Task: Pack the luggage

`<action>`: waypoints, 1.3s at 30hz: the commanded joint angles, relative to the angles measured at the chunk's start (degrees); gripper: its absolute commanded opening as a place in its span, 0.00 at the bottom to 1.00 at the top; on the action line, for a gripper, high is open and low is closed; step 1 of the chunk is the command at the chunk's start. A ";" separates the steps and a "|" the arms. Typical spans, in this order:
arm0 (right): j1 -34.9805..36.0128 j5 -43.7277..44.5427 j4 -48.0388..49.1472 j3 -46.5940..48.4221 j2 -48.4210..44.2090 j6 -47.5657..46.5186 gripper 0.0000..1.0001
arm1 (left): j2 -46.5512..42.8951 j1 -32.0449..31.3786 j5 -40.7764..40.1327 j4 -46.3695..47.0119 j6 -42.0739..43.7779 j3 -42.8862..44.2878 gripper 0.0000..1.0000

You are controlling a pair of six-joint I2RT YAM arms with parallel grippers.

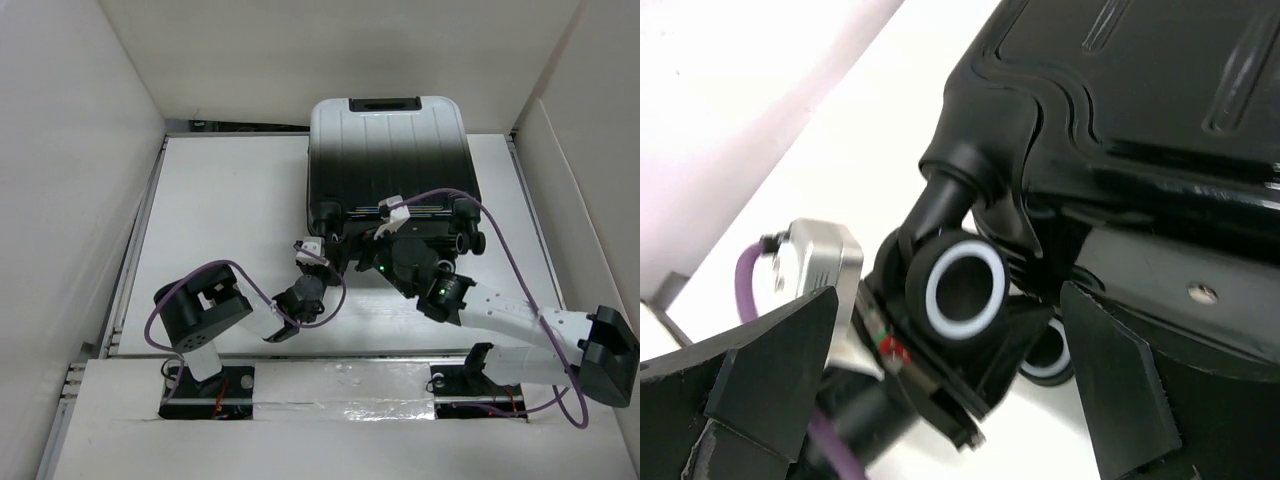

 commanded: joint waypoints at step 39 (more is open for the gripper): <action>-28.11 -0.14 -17.28 -4.11 -28.85 -2.98 0.24 | -31.91 -1.95 6.45 -13.21 -4.16 -12.66 0.73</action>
